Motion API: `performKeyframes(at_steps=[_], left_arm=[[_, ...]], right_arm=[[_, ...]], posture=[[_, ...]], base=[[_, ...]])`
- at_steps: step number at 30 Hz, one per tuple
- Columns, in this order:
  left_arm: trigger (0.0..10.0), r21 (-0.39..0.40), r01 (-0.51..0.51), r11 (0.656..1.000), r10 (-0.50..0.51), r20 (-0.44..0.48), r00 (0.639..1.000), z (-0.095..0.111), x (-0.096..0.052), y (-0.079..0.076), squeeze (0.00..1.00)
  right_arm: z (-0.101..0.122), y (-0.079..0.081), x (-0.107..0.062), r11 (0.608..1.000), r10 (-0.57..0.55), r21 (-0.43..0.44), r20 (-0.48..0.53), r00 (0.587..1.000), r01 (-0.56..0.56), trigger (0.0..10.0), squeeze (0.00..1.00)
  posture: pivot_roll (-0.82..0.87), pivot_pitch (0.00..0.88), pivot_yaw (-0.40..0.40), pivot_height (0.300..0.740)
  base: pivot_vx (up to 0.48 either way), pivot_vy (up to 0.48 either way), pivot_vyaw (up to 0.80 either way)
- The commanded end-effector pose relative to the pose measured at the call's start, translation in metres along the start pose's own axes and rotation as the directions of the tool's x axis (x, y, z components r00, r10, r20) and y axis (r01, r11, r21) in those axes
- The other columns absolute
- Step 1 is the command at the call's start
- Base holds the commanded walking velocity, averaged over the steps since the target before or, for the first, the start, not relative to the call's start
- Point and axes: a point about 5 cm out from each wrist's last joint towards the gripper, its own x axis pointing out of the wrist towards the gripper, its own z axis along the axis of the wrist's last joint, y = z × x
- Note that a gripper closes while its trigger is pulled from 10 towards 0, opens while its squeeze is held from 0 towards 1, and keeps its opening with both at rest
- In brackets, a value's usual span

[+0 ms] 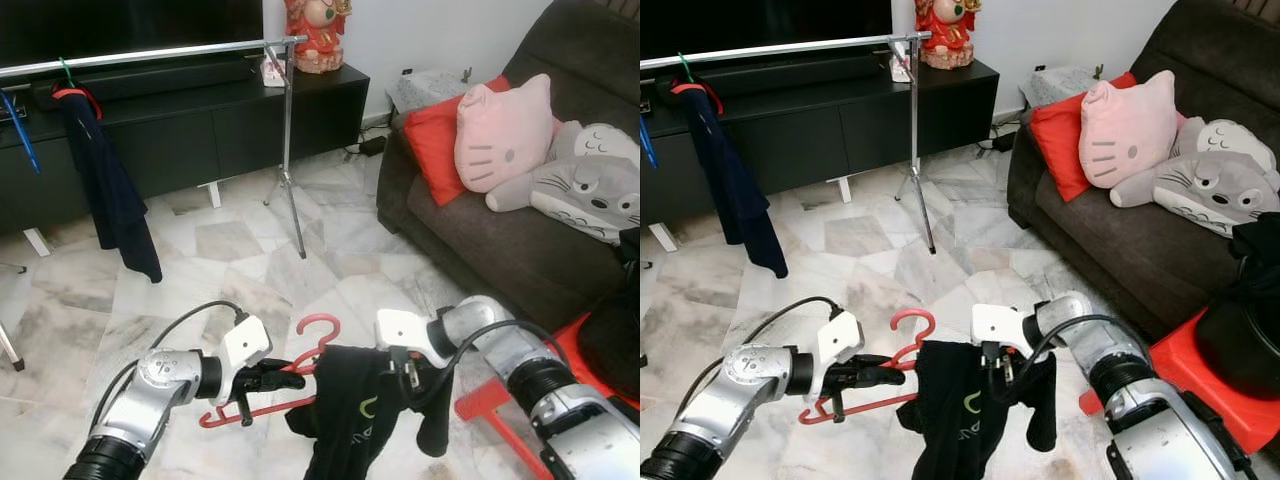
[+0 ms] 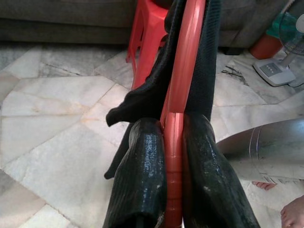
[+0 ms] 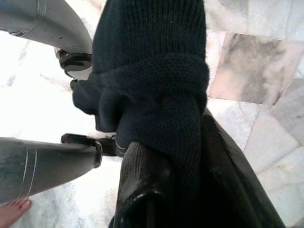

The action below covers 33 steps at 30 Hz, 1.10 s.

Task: Hang hanger

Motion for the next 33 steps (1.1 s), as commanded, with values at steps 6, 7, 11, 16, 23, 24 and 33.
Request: performKeyframes(at_steps=[6, 7, 11, 16, 23, 24, 33], left_arm=[[0.0, -0.017, -0.123, 0.992, 0.124, 0.05, 0.991, 0.001, -0.006, 0.013, 0.0], [0.0, -0.017, -0.123, 0.992, 0.124, 0.05, 0.991, 0.001, -0.006, 0.013, 0.0], [0.0, -0.017, -0.12, 0.993, 0.121, 0.053, 0.991, 0.0, -0.006, 0.013, 0.0], [0.0, -0.018, -0.114, 0.993, 0.115, 0.059, 0.992, 0.0, -0.006, 0.013, 0.0], [0.0, -0.016, -0.115, 0.993, 0.116, 0.054, 0.992, -0.004, -0.006, 0.013, 0.0], [0.0, -0.016, -0.115, 0.993, 0.116, 0.054, 0.992, -0.004, -0.006, 0.013, 0.0], [0.0, -0.027, -0.106, 0.994, 0.108, 0.052, 0.993, -0.009, -0.01, 0.01, 0.0]], right_arm=[[0.008, -0.003, -0.011, 0.997, 0.07, -0.043, -0.007, 0.997, -0.071, 10.0, 0.0], [0.008, -0.003, -0.011, 0.997, 0.07, -0.043, -0.007, 0.997, -0.071, 10.0, 0.0], [0.009, -0.004, -0.013, 0.995, 0.087, -0.039, -0.006, 0.996, -0.087, 10.0, 1.0], [0.011, -0.005, -0.017, 0.994, 0.094, -0.062, -0.019, 0.995, -0.095, 10.0, 0.66], [0.012, -0.007, -0.027, 0.992, 0.09, -0.087, -0.04, 0.995, -0.093, 10.0, 0.0], [0.013, -0.007, -0.028, 0.992, 0.086, -0.088, -0.04, 0.995, -0.09, 10.0, 0.0], [-0.003, -0.006, -0.057, 0.999, -0.019, -0.028, -0.034, 0.999, 0.018, 10.0, 0.0]], posture=[[-0.04, 0.0, -0.117, 0.74], [-0.04, 0.0, -0.117, 0.74], [-0.04, 0.0, -0.115, 0.74], [-0.05, 0.0, -0.115, 0.74], [-0.05, 0.0, -0.114, 0.74], [-0.05, 0.0, -0.114, 0.74], [-0.07, 0.0, -0.116, 0.74]], base=[[0.0, 0.0, 0.0], [0.0, 0.0, 0.0], [0.0, 0.0, 0.0], [0.0, 0.0, 0.0], [0.0, 0.0, 0.0], [0.0, 0.0, 0.0], [0.0, 0.0, 0.0]])
